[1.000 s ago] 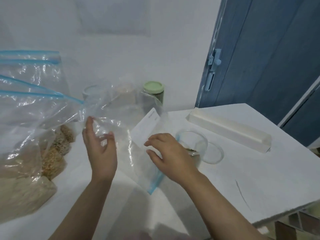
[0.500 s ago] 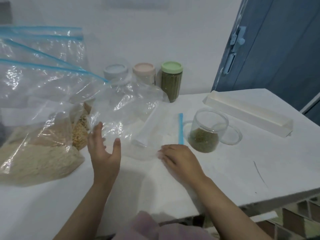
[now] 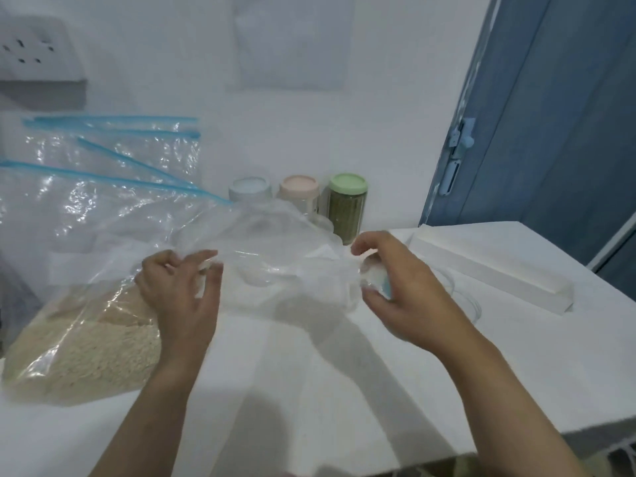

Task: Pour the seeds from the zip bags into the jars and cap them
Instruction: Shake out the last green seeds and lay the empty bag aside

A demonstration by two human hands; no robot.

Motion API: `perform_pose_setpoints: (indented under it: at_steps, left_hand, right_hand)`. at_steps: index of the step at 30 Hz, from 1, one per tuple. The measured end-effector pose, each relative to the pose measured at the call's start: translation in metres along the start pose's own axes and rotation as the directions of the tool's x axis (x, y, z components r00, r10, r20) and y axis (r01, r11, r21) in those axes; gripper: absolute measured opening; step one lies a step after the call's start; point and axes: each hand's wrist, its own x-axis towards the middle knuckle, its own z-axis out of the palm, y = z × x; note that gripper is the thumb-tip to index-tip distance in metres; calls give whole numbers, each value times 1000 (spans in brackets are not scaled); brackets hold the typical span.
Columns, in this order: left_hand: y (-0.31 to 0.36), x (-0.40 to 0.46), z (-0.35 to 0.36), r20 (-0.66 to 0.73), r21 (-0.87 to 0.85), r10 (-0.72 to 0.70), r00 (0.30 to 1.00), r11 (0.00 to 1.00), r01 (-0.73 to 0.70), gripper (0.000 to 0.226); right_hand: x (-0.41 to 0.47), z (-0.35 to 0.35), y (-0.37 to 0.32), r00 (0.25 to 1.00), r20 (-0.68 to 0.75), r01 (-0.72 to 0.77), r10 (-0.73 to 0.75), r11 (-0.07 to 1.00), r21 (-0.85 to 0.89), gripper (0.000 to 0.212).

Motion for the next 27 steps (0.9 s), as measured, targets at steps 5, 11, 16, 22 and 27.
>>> perform_pose_setpoints:
  at_steps: [5,11,16,22,27]
  left_hand:
    - [-11,11,-7,46,115,52,998,992,-57,48]
    - [9,12,-15,167,106,182,969,974,-201,51]
    - [71,29,-4,250,-143,357,900,933,-330,46]
    - [83,45,-3,179,-359,271,946,913,-193,20]
    - [70,60,-17,93,-547,2,996,835,49,26]
  right_hand:
    - [16,-5,-5,926,-349,-29,147,946,321,9]
    - [45,-2,-24,943,-311,-42,120,969,245,16]
    - [70,-10,-53,963,-255,128,-86,980,154,13]
    - [67,-13,-52,973,-229,24,21,982,188,22]
    - [33,-12,-19,949,-277,-159,148,987,-17,61]
